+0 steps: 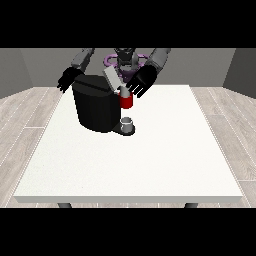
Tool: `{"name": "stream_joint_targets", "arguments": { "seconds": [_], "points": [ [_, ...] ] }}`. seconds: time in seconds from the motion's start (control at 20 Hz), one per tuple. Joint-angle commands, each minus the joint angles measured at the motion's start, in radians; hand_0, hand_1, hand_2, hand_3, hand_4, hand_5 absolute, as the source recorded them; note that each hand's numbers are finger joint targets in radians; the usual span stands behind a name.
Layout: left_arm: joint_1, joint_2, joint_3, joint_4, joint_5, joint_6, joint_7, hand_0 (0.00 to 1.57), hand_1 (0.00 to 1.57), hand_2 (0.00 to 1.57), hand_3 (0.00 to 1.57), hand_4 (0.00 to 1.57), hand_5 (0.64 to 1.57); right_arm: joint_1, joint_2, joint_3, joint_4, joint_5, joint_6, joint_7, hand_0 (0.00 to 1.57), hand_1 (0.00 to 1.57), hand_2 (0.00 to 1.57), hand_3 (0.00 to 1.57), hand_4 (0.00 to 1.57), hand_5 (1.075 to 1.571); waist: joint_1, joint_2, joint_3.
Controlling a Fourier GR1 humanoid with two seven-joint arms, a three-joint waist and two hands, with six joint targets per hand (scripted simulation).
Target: Insert the coffee pod into the coffee machine and close the lid
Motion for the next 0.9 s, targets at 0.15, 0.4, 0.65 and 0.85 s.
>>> {"name": "stream_joint_targets", "arguments": {
  "seconds": [0.15,0.4,0.65,0.85],
  "points": [
    [0.010,-0.004,-0.007,0.016,-0.022,0.010,-0.005,1.16,1.16,1.19,1.06,0.46,1.571,0.005,-0.006,0.002,-0.012,-0.021,0.031,-0.005,0.00,0.00,0.00,0.00,0.45,1.571,-0.022,0.019,-0.0015],
    [0.036,0.008,-0.020,0.022,-0.040,-0.006,-0.017,1.11,1.11,1.15,0.98,0.41,1.571,0.019,-0.013,0.009,-0.010,0.013,-0.004,0.028,0.00,0.00,0.00,0.00,0.36,1.571,0.003,-0.009,-0.0018],
    [0.020,0.002,-0.026,-0.010,-0.046,-0.013,-0.020,1.06,1.06,1.12,0.96,0.37,1.571,0.010,-0.033,-0.045,0.043,-0.028,0.022,-0.040,0.00,0.00,0.00,0.00,0.40,1.571,0.030,-0.005,-0.0012],
    [0.033,0.019,-0.017,0.005,-0.060,0.028,-0.045,1.07,1.07,1.12,0.93,0.37,1.571,0.049,-0.002,-0.005,0.006,-0.006,0.006,-0.044,0.00,0.00,0.00,0.00,0.43,1.571,-0.006,0.017,-0.0015]
  ]
}}
